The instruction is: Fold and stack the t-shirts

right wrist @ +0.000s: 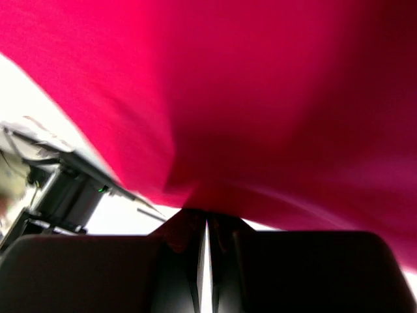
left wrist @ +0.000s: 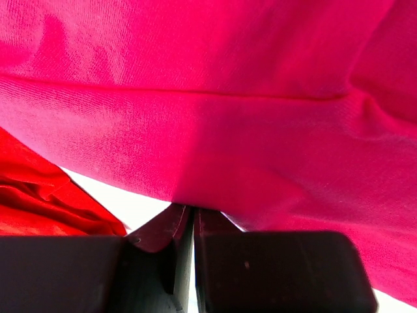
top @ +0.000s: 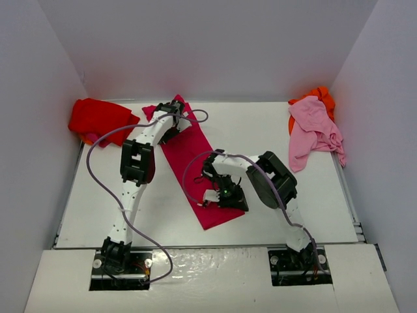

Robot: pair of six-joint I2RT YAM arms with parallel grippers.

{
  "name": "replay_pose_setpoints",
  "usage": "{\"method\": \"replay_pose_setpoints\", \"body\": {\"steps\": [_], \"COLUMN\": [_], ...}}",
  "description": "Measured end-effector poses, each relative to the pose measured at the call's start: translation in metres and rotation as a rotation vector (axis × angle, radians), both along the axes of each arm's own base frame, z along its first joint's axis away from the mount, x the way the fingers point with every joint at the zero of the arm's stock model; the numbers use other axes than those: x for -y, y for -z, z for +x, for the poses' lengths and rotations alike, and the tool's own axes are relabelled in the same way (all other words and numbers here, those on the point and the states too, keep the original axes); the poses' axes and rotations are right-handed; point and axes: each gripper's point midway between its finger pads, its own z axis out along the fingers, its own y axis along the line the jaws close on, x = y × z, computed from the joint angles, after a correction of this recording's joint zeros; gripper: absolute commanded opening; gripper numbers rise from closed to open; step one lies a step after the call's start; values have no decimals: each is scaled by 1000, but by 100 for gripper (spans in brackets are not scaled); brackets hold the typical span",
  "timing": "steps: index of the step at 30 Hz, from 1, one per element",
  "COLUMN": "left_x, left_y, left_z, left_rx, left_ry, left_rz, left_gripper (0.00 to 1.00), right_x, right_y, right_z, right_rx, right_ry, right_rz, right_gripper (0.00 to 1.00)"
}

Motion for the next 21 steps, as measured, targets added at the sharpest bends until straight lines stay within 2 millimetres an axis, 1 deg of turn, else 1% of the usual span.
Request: {"method": "replay_pose_setpoints", "body": {"steps": [3,7,13,16,18,19,21], "left_x": [0,2,10,17,23,26,29], "left_y": [0,0,-1,-1,-1,-1,-1], "left_z": [3,13,18,21,25,28,33], "left_rx": [0,13,15,24,35,45,59], "left_ry": [16,48,113,148,167,174,183], "left_rz": [6,10,18,34,38,37,39], "left_gripper": [0,0,0,0,0,3,14], "right_x": [-10,-26,-67,-86,-95,-97,-102], "right_y": [0,1,0,0,0,0,0], "right_z": [-18,-40,-70,-80,-84,-85,-84], "right_rx": [-41,-76,-125,-132,-129,-127,-129], "right_ry": [-47,-117,-218,-257,-276,-280,-274], "right_rz": [-9,-8,0,3,1,-1,0], "right_gripper": [0,0,0,0,0,0,0]}}
